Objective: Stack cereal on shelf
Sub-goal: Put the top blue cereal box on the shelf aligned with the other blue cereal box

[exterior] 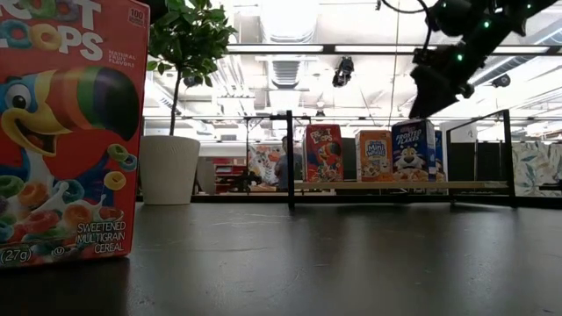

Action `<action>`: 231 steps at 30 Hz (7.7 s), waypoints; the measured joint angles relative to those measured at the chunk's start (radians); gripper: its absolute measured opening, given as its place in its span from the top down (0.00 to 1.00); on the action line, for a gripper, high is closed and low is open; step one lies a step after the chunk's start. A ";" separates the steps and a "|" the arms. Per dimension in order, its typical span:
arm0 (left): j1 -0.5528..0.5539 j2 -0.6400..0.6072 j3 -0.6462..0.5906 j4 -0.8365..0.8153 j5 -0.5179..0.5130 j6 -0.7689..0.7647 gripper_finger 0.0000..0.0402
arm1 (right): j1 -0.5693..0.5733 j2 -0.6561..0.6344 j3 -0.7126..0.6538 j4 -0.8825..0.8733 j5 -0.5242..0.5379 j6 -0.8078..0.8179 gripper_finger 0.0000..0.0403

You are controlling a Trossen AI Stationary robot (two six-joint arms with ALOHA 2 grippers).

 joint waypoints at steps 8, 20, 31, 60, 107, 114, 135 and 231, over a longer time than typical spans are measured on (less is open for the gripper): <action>0.000 0.000 0.000 0.000 0.000 0.007 0.89 | 0.049 0.009 0.081 -0.002 -0.072 0.048 0.48; 0.000 0.000 0.000 -0.001 0.000 0.015 0.89 | 0.206 0.176 0.077 -0.024 0.063 0.035 0.81; 0.000 0.000 0.000 -0.008 0.000 0.016 0.89 | 0.210 0.263 0.077 -0.117 0.218 0.009 0.98; 0.000 0.000 0.000 -0.009 0.000 0.033 0.89 | 0.211 0.092 0.091 -0.043 0.222 0.298 0.98; 0.000 0.005 0.000 -0.037 0.000 0.038 0.89 | 0.214 0.073 0.074 -0.048 0.331 0.533 0.98; 0.000 0.005 0.000 -0.056 0.000 0.037 0.89 | 0.212 0.096 0.060 -0.116 0.368 0.613 0.98; 0.000 0.006 0.000 -0.061 0.000 0.037 0.89 | 0.212 0.146 0.047 -0.121 0.497 0.552 0.98; 0.000 0.006 0.000 -0.068 0.000 0.041 0.89 | 0.212 0.393 0.241 -0.263 0.529 0.635 0.98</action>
